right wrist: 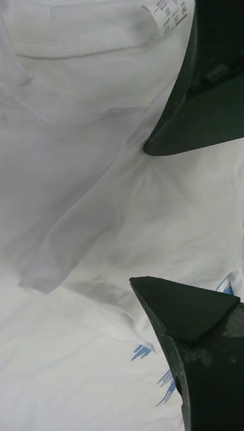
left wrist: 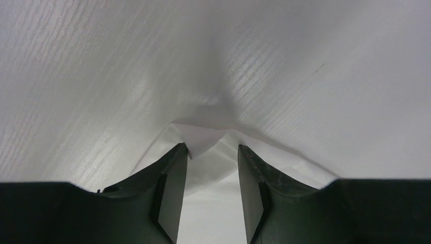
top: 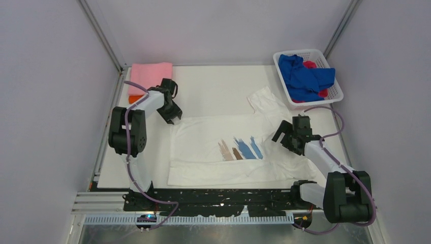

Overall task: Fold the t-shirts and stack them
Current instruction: Grab the side of the flattened tshirt furthest away from the robot with both arms

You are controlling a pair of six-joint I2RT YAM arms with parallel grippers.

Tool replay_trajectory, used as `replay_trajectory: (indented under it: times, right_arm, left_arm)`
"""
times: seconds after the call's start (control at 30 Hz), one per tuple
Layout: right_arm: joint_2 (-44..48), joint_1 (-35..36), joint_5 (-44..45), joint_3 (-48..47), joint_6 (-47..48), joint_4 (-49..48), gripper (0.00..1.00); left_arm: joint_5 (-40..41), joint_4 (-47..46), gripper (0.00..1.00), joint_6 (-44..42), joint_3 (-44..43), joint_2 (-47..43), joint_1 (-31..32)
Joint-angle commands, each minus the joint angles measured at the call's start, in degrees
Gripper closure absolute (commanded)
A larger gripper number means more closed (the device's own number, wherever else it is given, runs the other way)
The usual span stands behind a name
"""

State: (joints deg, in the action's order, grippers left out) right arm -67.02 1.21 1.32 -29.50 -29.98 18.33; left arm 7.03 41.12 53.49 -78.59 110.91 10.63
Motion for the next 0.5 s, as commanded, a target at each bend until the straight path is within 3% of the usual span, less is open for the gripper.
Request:
replay_trajectory:
  times: [0.0,0.1,0.2,0.33,0.47]
  right_arm:
    - [2.58,-0.42,-0.14,2.63,-1.29,6.51,0.05]
    - [3.26,-0.38,-0.52,2.25,-0.73,6.69,0.05]
    - [3.53,-0.42,-0.54,1.49,-0.34,7.05,0.05]
    - [4.3,-0.38,0.42,0.73,0.37,8.45,0.05]
    - [4.7,-1.85,0.74,-0.02,1.2,9.19,0.05]
  left_arm:
    - [1.36,0.3,0.57,0.76,-2.68,0.05,0.09]
    - [1.52,0.06,0.59,0.52,-4.27,1.28,0.09]
    - [1.17,-0.2,0.7,0.56,-5.73,3.17,0.09]
    - [1.17,1.48,1.0,-0.06,-8.39,4.7,0.09]
    - [1.73,1.1,1.0,-0.57,-7.67,3.52,0.06]
